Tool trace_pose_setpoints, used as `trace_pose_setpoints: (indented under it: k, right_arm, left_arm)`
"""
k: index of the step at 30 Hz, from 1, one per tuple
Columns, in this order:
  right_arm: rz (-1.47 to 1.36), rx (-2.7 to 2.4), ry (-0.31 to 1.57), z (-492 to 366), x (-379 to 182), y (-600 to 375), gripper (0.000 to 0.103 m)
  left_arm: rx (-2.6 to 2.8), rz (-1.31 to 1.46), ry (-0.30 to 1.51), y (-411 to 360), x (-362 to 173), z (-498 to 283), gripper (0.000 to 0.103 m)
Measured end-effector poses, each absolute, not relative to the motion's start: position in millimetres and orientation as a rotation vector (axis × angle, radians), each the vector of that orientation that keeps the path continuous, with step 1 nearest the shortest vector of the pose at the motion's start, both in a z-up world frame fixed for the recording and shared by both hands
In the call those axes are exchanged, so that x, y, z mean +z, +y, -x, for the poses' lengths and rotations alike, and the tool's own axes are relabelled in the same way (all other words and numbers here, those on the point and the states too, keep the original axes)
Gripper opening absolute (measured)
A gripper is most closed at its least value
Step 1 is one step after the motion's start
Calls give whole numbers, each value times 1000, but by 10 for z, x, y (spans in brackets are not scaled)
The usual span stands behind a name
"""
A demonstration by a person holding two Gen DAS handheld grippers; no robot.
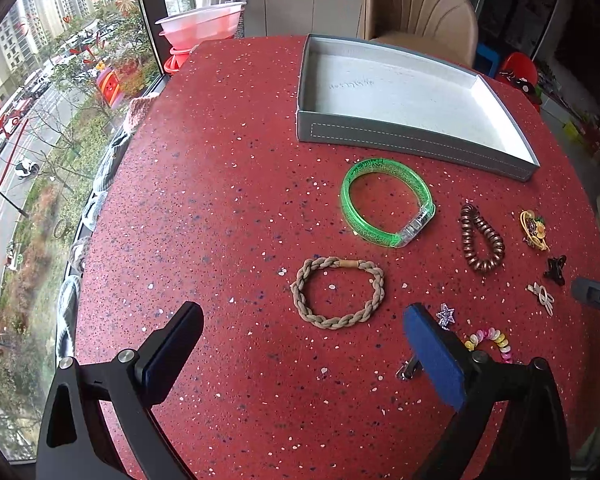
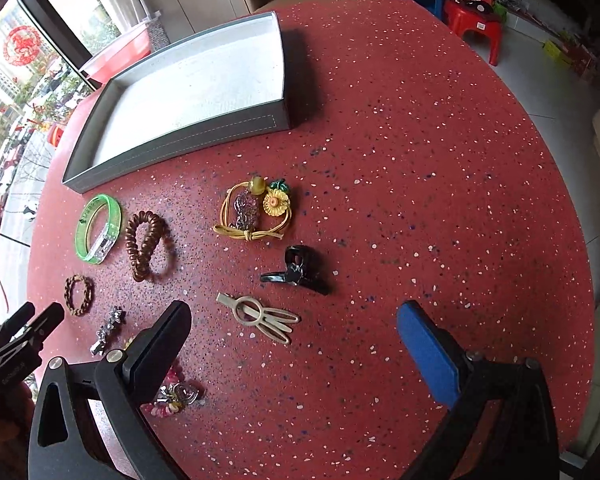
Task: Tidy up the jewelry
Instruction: 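Lower the right gripper onto the black claw hair clip and close it, then open the left gripper around the green bangle and close on it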
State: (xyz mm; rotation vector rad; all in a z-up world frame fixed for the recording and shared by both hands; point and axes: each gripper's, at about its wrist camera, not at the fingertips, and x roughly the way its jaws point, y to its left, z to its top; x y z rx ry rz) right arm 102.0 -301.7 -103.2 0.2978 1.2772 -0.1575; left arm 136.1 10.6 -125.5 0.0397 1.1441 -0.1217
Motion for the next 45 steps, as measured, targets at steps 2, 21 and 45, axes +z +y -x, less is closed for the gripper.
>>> trace_pose_setpoints:
  k: [2, 21, 45]
  right_arm:
    - [-308, -166, 1287, -1116, -1100, -3029, 103]
    - [-234, -213, 1321, -1401, -1314, -2936, 47]
    - [-391, -127, 1281, -1186, -949, -3420, 19]
  left_arm:
    - [-119, -42, 1150, 74, -1288, -1409, 103]
    - [-126, -91, 1161, -199, -1471, -1596, 63]
    - [-239, 13, 1146, -80, -1065, -1542, 18]
